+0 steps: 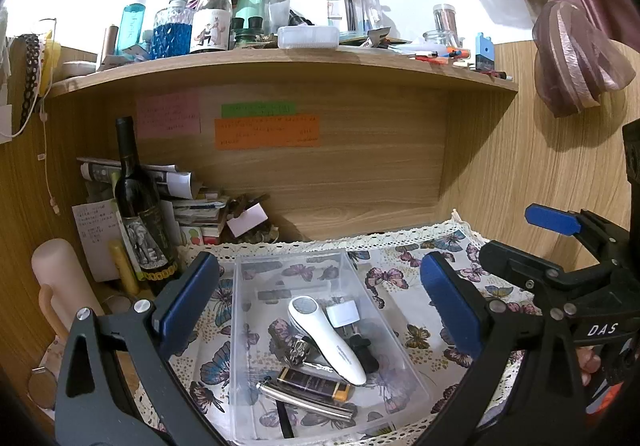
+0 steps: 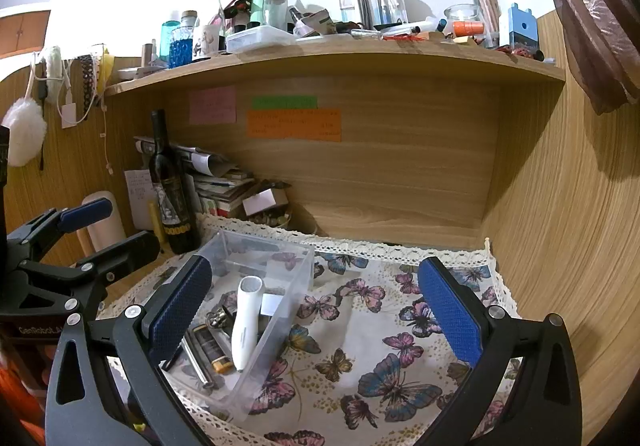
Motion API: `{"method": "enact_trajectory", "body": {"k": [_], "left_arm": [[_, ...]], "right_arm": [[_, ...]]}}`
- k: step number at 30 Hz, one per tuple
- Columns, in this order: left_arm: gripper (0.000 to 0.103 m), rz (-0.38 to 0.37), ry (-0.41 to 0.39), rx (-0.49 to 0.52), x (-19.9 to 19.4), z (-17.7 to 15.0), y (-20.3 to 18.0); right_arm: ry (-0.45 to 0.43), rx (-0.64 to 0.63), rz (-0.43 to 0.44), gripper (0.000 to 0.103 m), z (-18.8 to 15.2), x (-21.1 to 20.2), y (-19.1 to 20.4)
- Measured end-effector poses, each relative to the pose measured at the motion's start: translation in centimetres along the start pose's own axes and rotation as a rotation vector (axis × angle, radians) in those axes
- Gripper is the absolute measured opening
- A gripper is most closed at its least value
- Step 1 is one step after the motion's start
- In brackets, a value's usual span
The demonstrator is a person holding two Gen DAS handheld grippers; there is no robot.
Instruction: Organize rigid objects
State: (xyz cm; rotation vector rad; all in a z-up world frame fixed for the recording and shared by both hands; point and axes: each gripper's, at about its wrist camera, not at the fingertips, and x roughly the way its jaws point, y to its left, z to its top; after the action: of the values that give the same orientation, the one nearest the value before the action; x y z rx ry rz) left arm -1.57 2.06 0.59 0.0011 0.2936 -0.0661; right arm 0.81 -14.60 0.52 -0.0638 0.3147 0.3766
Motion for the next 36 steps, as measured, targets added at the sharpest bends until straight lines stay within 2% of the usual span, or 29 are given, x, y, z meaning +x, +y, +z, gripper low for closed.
{"method": "enact_trajectory", "body": {"k": [36], "left_arm": [[0.102, -0.020, 0.019, -0.019, 0.36, -0.01, 0.43]], "right_arm": [[-0.003, 0.004, 0.004, 0.103, 0.17, 0.10, -0.09]]}}
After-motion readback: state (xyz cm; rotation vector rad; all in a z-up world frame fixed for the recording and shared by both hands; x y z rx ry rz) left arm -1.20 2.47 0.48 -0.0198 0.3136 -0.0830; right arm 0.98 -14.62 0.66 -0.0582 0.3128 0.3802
